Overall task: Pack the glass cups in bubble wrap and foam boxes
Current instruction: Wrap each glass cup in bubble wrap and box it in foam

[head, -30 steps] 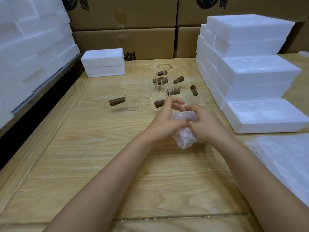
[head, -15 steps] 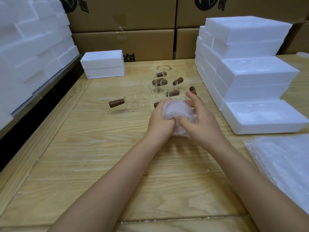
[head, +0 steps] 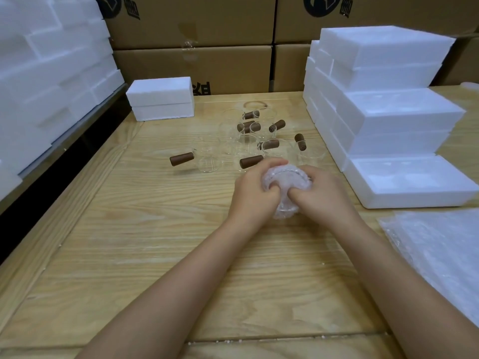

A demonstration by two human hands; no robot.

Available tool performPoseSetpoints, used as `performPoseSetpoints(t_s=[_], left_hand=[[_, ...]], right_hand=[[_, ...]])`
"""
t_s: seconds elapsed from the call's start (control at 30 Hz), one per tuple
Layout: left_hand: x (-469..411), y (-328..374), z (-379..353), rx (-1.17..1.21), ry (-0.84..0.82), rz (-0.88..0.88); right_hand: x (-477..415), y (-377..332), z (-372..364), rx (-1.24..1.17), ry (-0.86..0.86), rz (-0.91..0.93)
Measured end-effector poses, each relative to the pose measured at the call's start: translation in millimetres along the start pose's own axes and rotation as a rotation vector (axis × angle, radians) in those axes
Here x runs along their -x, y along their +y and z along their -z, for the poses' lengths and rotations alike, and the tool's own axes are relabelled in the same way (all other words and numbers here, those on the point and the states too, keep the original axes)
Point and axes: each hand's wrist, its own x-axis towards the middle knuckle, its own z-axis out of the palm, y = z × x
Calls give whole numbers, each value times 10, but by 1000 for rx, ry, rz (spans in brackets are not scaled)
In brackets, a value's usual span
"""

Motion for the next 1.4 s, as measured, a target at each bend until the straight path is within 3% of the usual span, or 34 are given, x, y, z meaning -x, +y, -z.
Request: performPoseSetpoints(t_s=[0.13, 0.23, 0.33, 0.43, 0.57, 0.7, 0.8, 0.93, 1.13, 1.23, 1.3, 1.4], left_hand=[[-18, -32, 20, -19, 112, 83], [12, 25, 17, 0, 63, 74], [28, -12, 97, 138, -222, -68], [26, -93, 174, -60, -410, -214], [-20, -186, 176, -132, -307, -199], [-87, -275, 228, -75, -134, -67], [-134, -316, 234, -92, -113, -26], [-178, -345, 195, -168, -69, -22], [-185, -321, 129, -301, 19, -81], [-189, -322, 130, -300, 14, -74], [-177, -308, 137, -311, -3, -71], [-126, -246, 153, -344, -5, -112]], right_hand=[[14, -58, -11, -223, -83, 52], [8, -44, -16, -80, 48, 47], [-42, -7, 56, -69, 126, -38], [-101, 75, 140, -115, 22, -118], [-87, 100, 152, -268, -64, -100], [-102, 70, 157, -651, -51, -155], [-107, 80, 88, -664, -33, -129], [-144, 131, -30, -524, 90, -71], [-154, 154, -55, 25, 224, 102], [-128, 167, 132, 356, 464, 207], [-126, 233, 303, 596, 590, 142], [-100, 305, 441, 820, 451, -140]])
